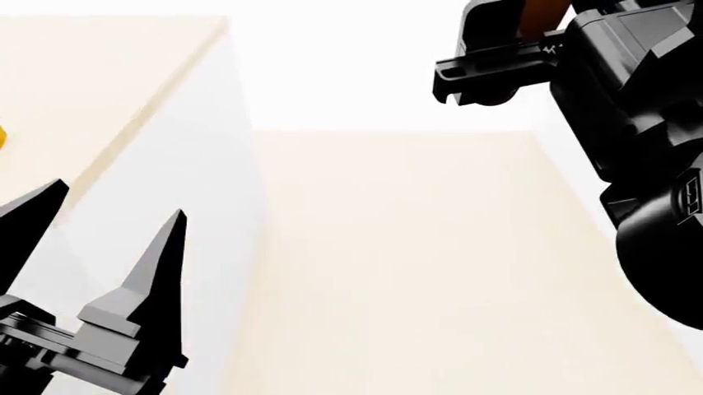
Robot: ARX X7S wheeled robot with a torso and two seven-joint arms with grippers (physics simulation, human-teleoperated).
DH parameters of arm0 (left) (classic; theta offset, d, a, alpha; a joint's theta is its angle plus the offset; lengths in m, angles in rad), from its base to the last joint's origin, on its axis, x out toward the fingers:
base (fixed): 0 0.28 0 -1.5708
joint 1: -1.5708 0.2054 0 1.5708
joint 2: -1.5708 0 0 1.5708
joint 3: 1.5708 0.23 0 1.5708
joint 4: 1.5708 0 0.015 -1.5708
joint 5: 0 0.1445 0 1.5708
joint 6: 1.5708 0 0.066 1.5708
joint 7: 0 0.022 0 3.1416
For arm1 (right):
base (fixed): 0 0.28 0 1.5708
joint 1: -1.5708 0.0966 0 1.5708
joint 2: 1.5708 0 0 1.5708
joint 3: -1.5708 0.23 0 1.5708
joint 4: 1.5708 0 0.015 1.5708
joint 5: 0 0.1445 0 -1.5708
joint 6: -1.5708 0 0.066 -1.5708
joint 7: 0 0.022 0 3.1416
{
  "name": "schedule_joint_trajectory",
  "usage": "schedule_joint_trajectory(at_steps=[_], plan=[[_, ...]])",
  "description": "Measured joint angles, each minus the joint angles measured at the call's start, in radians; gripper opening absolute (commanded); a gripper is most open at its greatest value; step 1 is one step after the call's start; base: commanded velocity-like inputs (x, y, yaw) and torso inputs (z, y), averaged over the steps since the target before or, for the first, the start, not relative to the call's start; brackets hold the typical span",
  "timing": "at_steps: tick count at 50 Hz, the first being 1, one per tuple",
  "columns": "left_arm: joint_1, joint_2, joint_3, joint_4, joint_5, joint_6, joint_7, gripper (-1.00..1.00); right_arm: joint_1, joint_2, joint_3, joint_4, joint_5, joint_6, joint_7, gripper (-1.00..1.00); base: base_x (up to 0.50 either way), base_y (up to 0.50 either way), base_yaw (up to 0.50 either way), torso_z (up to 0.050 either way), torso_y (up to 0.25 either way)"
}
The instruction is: Move the drinks to the dining counter.
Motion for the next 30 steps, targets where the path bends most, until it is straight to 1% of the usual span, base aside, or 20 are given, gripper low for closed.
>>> schedule_joint_trajectory(at_steps=[30], plan=[[0.001,-0.005,-0.001,0.001,-0.001,0.004,0.001,1.00,0.005,-0.001,-0.001,0.001,0.004,0.000,0.002,-1.00,-0.31,0.49,0.00,0.000,0.000]])
